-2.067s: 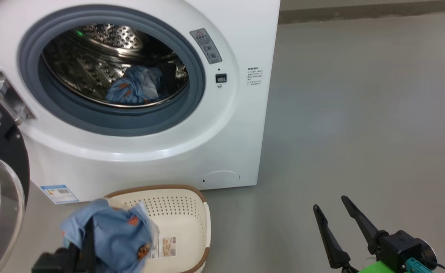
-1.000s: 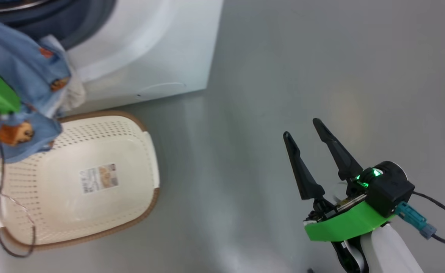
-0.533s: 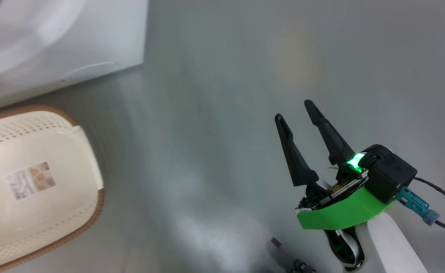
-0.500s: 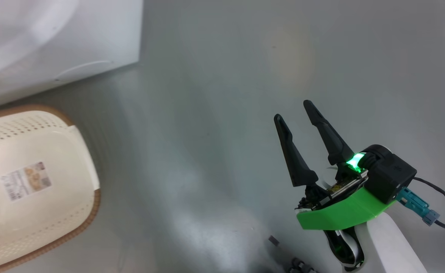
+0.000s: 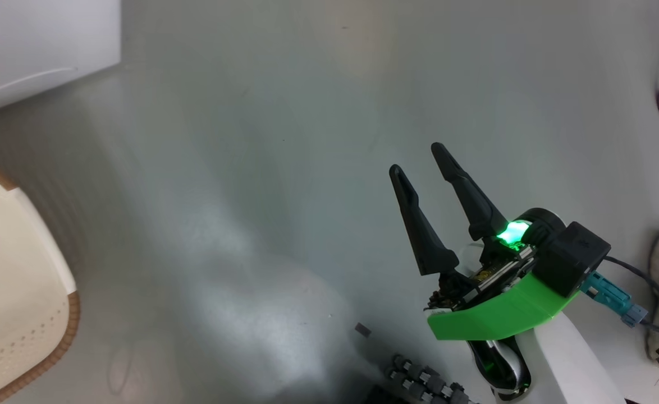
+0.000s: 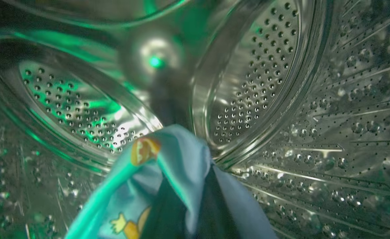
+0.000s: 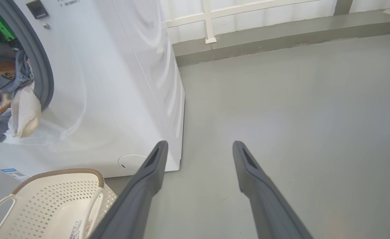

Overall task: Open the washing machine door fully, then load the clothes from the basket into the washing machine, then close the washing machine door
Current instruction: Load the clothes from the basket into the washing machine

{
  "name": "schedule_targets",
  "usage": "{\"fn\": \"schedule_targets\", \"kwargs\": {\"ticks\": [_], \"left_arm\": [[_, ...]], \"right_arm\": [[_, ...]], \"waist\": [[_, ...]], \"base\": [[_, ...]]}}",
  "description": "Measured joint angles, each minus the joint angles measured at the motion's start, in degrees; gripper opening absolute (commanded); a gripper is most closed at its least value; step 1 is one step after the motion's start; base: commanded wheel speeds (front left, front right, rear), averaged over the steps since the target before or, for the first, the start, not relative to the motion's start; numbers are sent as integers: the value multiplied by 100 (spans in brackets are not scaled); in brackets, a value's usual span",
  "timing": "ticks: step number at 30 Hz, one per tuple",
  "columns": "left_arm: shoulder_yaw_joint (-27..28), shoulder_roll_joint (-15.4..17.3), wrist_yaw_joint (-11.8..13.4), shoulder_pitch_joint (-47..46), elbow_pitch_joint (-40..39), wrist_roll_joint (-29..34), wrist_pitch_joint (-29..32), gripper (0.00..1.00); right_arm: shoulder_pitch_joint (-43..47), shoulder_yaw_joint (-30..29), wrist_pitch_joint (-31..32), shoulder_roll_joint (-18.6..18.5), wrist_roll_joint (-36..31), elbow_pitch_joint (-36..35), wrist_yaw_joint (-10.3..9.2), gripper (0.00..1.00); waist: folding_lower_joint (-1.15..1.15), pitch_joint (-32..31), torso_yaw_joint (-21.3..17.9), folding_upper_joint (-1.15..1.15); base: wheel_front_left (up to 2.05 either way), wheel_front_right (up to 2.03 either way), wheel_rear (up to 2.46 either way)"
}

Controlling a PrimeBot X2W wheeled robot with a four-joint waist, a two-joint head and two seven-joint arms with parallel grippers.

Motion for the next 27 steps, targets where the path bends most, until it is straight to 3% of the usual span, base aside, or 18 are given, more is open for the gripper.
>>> {"fn": "schedule_targets", "kwargs": {"ticks": [9,13,19,20,21,22,27], "left_arm": [[-419,231,119,-831,32,750,-1049,0],[-520,226,83,-839,438,756,-977,0],[-526,162,-37,-831,988,594,-370,0],[-530,136,-37,-831,1040,591,-280,36],[-539,104,-38,-830,1079,588,-225,83],[-555,76,-38,-828,1099,582,-205,100],[-579,-11,-34,-778,1144,469,-175,100]], "right_arm": [[0,69,0,8,188,-9,0,100],[0,67,-1,10,188,-13,0,100],[-3,55,0,11,178,-38,0,100],[-4,40,-1,11,170,-42,0,100],[-5,24,0,10,158,-43,0,100],[-7,11,0,10,138,-44,0,100],[-107,-15,0,10,77,-54,0,100]], "waist": [[0,234,-197,0],[0,262,-166,0],[0,264,-67,0],[0,265,-46,0],[0,265,-24,0],[0,266,-2,0],[0,254,110,0]], "base": [[0,0,0],[0,0,0],[0,0,0],[0,0,0],[0,0,0],[0,0,0],[0,0,0]]}}
